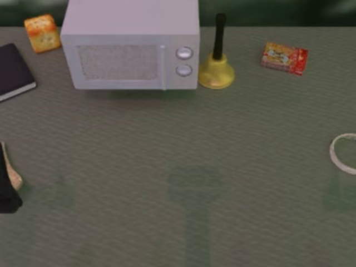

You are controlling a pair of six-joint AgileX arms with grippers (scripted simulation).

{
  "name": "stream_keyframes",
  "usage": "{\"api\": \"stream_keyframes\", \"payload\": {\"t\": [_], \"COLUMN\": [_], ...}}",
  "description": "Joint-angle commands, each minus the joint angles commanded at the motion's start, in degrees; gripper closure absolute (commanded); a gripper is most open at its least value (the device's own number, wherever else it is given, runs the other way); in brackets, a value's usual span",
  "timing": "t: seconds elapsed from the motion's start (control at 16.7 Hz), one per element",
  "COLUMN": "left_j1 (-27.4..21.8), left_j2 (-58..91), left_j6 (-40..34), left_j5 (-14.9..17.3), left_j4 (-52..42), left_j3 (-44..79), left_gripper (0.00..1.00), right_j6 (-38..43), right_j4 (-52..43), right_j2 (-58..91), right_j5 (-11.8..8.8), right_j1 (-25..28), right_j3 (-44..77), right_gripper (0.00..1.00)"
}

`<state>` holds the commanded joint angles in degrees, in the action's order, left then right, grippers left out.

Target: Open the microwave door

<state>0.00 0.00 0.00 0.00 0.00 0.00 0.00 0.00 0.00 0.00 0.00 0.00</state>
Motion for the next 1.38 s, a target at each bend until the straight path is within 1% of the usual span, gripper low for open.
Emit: {"api": "stream_keyframes", "payload": {"t": [0.24, 0.48, 0.72, 1.2, 1.38], "left_j1": [-0.7, -4.2, -9.6, -22.4, -26.7], "left_j2": [1.7, 11.9, 30.7, 81.2, 96.6], "left_j6": [-0.6, -3.9, -8.9, -19.8, -23.6], "left_j5": [-0.3, -1.9, -4.7, -11.2, -13.3], "left_j4": [-1.0, -7.0, -17.2, -42.7, -50.9], "left_j3": [1.7, 12.3, 31.5, 78.3, 93.3], "left_gripper": [0.0, 0.0, 0.0, 0.0, 0.0], "right_j6": [0.0, 0.0, 0.0, 0.0, 0.0], "right_j4": [0.0, 0.0, 0.0, 0.0, 0.0], "right_j2": [0.0, 0.0, 0.0, 0.0, 0.0], "right_j5": [0.0, 0.0, 0.0, 0.0, 0.0], "right_j1": [0.0, 0.0, 0.0, 0.0, 0.0], "right_j3": [0.0, 0.0, 0.0, 0.0, 0.0], "right_gripper": [0.0, 0.0, 0.0, 0.0, 0.0]}}
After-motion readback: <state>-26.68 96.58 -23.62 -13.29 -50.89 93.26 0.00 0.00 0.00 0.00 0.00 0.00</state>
